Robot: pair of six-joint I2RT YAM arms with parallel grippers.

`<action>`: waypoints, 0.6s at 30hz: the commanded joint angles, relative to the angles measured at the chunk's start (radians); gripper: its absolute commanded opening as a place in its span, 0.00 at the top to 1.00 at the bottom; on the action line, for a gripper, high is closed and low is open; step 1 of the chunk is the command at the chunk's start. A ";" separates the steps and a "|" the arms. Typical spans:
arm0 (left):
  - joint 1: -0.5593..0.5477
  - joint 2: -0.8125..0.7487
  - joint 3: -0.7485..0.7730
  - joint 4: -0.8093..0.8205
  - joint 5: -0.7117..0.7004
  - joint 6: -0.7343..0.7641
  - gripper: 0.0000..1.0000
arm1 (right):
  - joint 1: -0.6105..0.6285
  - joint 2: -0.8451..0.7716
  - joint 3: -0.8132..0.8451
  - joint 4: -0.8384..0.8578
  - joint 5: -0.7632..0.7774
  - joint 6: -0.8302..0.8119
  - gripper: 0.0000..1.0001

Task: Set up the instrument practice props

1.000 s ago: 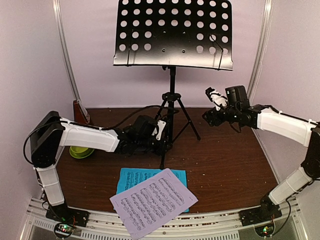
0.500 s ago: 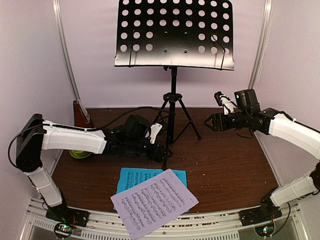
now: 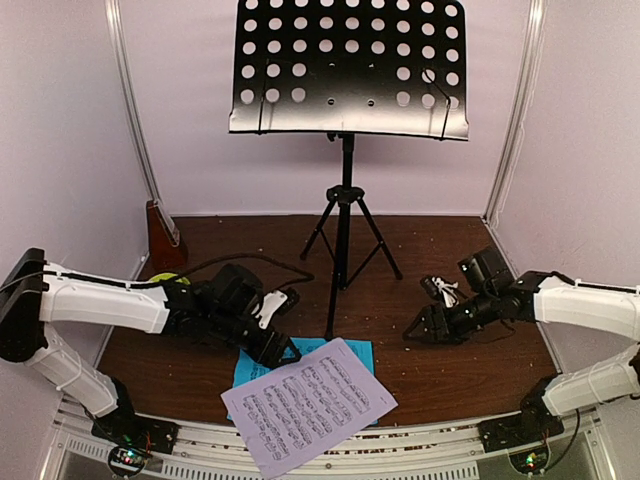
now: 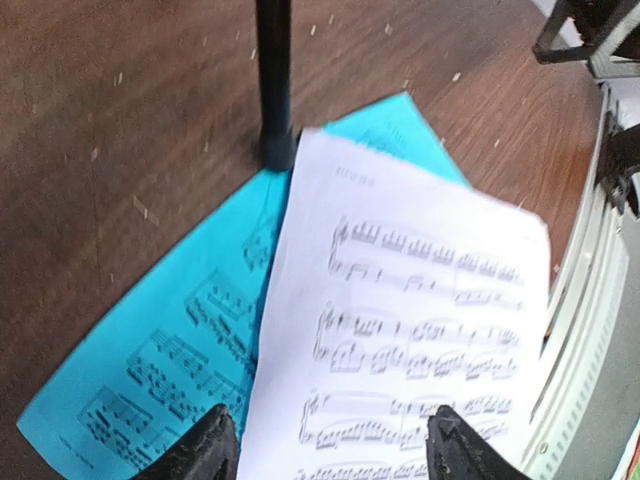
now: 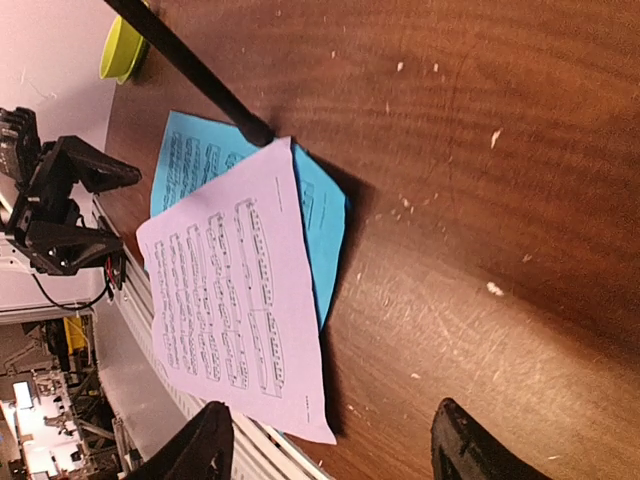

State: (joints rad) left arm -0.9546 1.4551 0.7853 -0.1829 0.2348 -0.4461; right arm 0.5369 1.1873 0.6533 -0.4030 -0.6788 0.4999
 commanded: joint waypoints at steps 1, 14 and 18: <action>-0.015 0.014 -0.016 -0.026 0.012 -0.009 0.33 | 0.070 0.019 -0.066 0.108 -0.056 0.093 0.32; -0.046 0.127 0.000 0.031 -0.009 -0.064 0.38 | 0.281 0.275 -0.093 0.289 -0.071 0.204 0.43; -0.063 0.159 0.022 0.040 -0.012 -0.068 0.38 | 0.300 0.333 -0.079 0.287 -0.080 0.200 0.46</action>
State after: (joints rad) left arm -0.9997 1.5856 0.7681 -0.1879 0.2317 -0.4980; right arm 0.8158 1.4708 0.5545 -0.1360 -0.7624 0.6907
